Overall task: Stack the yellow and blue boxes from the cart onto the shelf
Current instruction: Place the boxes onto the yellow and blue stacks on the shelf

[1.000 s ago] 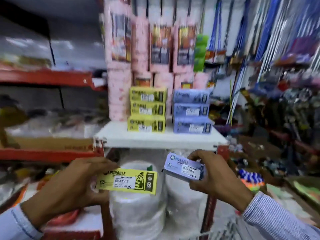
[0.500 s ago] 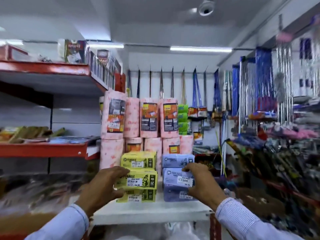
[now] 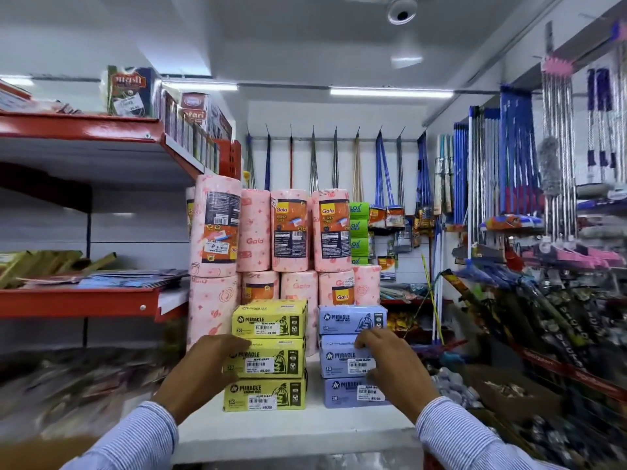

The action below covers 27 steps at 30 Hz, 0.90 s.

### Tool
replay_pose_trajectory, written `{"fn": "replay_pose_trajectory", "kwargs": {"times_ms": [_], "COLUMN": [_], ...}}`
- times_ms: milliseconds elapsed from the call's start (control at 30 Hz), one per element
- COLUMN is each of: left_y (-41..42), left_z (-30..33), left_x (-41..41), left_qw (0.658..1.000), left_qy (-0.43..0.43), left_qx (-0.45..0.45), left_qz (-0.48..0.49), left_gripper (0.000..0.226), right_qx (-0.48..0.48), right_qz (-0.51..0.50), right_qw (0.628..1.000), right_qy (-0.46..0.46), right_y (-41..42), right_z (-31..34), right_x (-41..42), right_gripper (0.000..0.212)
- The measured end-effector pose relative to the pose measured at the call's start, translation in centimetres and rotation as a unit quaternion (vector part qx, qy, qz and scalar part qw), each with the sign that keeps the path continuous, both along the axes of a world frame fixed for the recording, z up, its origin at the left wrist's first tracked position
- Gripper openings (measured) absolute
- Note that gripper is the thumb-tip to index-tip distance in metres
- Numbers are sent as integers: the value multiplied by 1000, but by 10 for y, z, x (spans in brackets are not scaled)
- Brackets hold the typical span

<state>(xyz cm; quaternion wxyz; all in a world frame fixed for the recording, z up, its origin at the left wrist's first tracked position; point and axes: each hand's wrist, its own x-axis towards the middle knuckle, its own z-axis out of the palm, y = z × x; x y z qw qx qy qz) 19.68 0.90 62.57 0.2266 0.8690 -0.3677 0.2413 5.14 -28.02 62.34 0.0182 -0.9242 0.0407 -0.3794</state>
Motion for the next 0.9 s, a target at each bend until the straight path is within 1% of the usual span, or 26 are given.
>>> {"fn": "replay_pose_trajectory", "kwargs": {"times_ms": [100, 167, 333, 533, 767, 900], "left_y": [-8, -16, -29, -31, -32, -34], "left_z": [1, 1, -5, -6, -9, -11], "left_x": [-4, -8, -11, -10, -9, -9], "left_qw": [1000, 1000, 1000, 1000, 999, 999], "left_qy": [4, -1, 2, 6, 27, 23], "left_qx": [7, 4, -14, -17, -34, -47], "left_qz": [0, -7, -3, 6, 7, -1], "left_gripper": [46, 50, 53, 54, 54, 50], "right_qx": [-48, -74, -95, -101, -101, -93], "right_qz": [17, 25, 29, 20, 3, 2], "right_qw": [999, 997, 995, 995, 995, 996], "right_qy": [0, 14, 1, -14, -5, 6], "right_y": [7, 11, 8, 7, 6, 5], "right_z": [-1, -4, -8, -12, -20, -27], "right_x": [2, 5, 9, 9, 11, 13], "right_gripper": [62, 65, 58, 59, 63, 57]}}
